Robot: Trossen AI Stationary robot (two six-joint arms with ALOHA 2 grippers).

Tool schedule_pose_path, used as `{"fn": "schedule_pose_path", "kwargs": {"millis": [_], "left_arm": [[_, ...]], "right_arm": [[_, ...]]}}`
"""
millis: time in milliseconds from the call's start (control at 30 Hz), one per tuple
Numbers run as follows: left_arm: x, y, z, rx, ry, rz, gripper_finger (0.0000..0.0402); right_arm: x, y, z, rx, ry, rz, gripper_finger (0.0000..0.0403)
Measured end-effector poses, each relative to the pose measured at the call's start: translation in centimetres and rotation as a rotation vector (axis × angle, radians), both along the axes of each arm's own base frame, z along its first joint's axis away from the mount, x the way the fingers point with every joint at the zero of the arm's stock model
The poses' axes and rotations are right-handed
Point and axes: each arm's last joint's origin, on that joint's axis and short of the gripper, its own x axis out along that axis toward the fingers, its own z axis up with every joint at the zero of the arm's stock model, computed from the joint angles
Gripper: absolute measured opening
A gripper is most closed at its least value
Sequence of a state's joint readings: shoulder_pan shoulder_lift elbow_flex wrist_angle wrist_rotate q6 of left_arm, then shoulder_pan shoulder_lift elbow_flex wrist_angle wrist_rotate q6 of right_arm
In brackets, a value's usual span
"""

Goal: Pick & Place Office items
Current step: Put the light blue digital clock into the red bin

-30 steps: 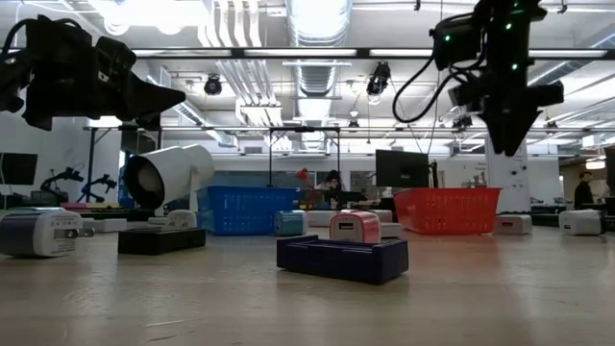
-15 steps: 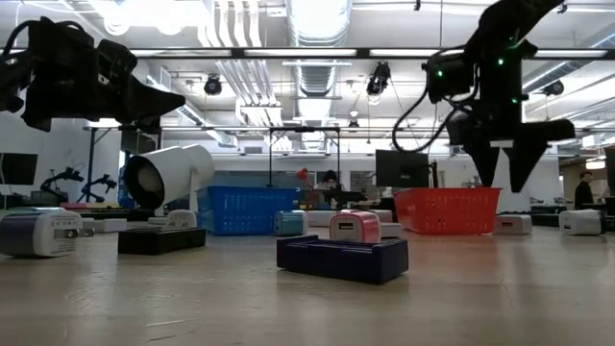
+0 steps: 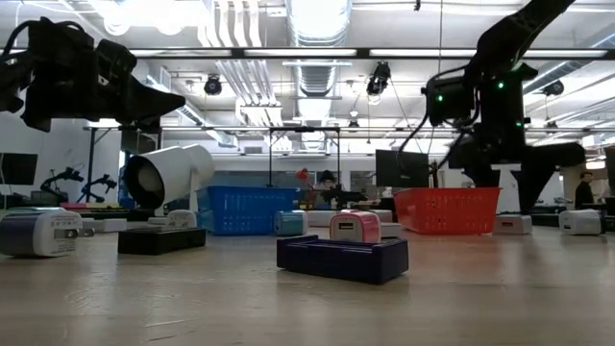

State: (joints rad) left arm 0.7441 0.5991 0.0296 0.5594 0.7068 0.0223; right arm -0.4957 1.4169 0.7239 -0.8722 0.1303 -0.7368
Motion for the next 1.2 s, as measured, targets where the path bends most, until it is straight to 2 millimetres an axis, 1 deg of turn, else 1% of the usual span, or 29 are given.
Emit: {"fn": "schedule_pose_path", "kwargs": {"millis": [433,533,633,767,833,1067,1200], "left_arm": [[0.0,0.0,0.0,0.0,0.001,0.0,0.0012],[0.0,0.0,0.0,-0.001,0.001,-0.001,0.0012],[0.0,0.0,0.0,-0.001,0.001,-0.001,0.0012],[0.0,0.0,0.0,-0.001,0.001,-0.001,0.0012],[0.0,0.0,0.0,-0.001,0.001,-0.001,0.0012],[0.0,0.0,0.0,-0.001,0.001,-0.003,0.0012],[0.0,0.0,0.0,-0.001,0.001,-0.003,0.0012]], "right_arm": [[0.9,-0.5,-2.4,0.04,0.087,0.027,0.0248],[0.9,-0.6,-2.8,0.053,0.11,0.02,0.0233],[0.8,-0.5,-2.8,0.059,0.121,0.017,0.0208],[0.6,-0.4,-2.3,0.05,0.097,0.02,0.0164],[0.5,-0.3,-1.8,0.034,0.08,0.021,0.0148],[0.1,-0.1,0.4,-0.025,-0.02,-0.034,0.0148],[0.1,-0.1,2.5,-0.058,-0.102,-0.099,0.0148]]}}
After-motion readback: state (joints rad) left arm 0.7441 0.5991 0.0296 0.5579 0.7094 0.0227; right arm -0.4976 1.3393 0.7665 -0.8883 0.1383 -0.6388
